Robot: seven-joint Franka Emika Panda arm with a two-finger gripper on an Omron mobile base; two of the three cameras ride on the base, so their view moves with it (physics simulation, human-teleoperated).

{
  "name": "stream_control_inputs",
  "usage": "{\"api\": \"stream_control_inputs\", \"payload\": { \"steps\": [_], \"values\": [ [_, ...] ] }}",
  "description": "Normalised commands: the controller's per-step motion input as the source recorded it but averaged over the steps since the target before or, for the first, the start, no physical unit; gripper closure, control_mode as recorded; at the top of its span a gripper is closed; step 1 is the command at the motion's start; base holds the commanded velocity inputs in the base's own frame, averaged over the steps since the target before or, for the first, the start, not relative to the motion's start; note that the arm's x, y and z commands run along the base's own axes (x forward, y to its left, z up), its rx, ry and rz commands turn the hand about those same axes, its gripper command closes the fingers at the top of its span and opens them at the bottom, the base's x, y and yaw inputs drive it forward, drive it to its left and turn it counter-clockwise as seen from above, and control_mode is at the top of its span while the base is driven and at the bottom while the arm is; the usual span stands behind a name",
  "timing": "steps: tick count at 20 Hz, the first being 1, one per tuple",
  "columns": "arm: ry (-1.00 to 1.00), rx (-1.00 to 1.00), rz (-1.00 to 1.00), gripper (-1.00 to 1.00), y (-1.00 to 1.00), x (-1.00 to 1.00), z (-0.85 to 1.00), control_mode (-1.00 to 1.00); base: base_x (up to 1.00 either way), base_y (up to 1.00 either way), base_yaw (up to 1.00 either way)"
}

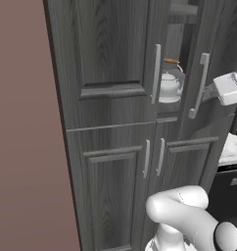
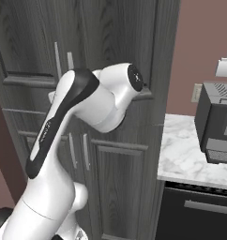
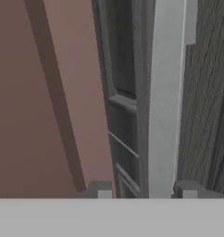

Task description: Open the cabinet, pick the kettle from the cabinet, and place it in the sink.

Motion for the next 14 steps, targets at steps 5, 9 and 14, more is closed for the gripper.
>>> {"api": "stream_control_inputs", "payload": {
  "steps": [5, 9, 14],
  "values": [
    [-0.11, 0.03, 0.04, 1.00, 0.19, -0.52, -0.08, -1.00, 0.00, 0.00, 0.00],
    [0.00, 0.07, 0.03, 1.00, 0.11, -0.43, 0.00, -1.00, 0.00, 0.00, 0.00],
    [0.00, 0.09, 0.06, 1.00, 0.04, -0.51, 0.00, -1.00, 0.00, 0.00, 0.00]
  ]
}}
